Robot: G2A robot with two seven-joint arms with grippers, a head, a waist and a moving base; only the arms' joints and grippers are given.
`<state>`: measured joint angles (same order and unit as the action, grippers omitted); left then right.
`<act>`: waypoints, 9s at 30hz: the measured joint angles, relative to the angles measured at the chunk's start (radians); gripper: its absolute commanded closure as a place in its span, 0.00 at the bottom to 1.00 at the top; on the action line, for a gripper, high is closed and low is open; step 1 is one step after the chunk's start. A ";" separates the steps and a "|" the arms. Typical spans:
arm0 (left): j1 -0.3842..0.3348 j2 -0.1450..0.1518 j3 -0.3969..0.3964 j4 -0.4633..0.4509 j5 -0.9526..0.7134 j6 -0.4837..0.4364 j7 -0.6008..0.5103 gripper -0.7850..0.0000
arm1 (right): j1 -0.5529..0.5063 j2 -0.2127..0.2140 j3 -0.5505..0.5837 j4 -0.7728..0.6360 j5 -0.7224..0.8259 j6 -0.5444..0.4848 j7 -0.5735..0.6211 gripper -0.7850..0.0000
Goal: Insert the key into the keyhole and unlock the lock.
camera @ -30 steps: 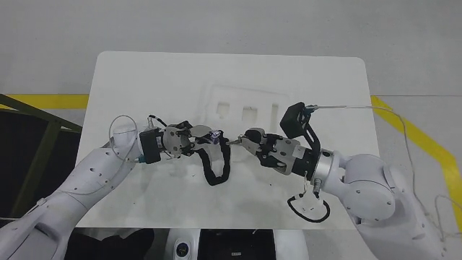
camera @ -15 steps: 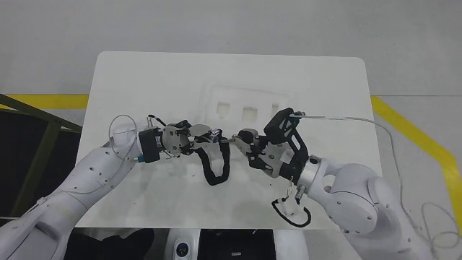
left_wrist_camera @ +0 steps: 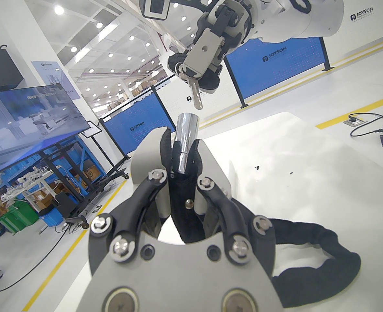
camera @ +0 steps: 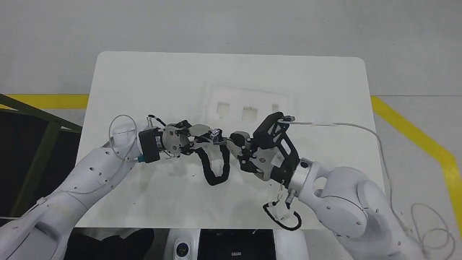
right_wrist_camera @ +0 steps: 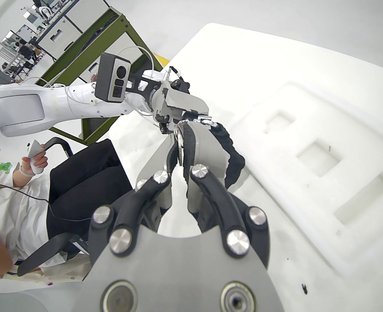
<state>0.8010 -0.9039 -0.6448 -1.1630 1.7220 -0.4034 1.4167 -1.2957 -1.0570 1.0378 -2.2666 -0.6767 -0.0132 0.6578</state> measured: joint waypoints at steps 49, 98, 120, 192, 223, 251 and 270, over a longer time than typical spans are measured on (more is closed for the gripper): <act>0.000 0.000 0.000 0.000 0.000 0.000 0.000 1.00 | -0.007 -0.030 0.002 0.035 -0.036 0.017 -0.023 1.00; 0.000 0.000 0.000 0.000 0.000 0.000 0.000 1.00 | 0.138 -0.086 -0.101 0.115 -0.037 0.077 0.086 0.89; 0.000 0.000 0.000 0.000 0.000 0.000 0.000 1.00 | 0.136 -0.096 -0.077 0.107 -0.030 0.065 0.091 0.66; 0.000 0.000 0.000 0.000 0.000 0.000 0.000 1.00 | 0.124 -0.067 0.033 0.066 0.077 -0.050 0.239 1.00; 0.000 0.000 0.000 0.000 0.000 0.000 0.000 1.00 | 0.120 -0.038 0.106 0.094 -0.027 -0.517 0.158 0.00; 0.030 0.002 -0.025 -0.042 -0.016 0.005 -0.059 1.00 | 0.101 -0.011 0.142 0.142 -0.065 -0.692 0.024 1.00; 0.072 0.004 -0.083 -0.071 0.008 -0.024 -0.077 1.00 | 0.102 -0.007 0.119 0.135 -0.159 -0.635 -0.026 1.00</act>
<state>0.8730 -0.9000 -0.7276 -1.2343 1.7302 -0.4274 1.3400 -1.1940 -1.0645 1.1573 -2.1313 -0.8356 -0.6483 0.6319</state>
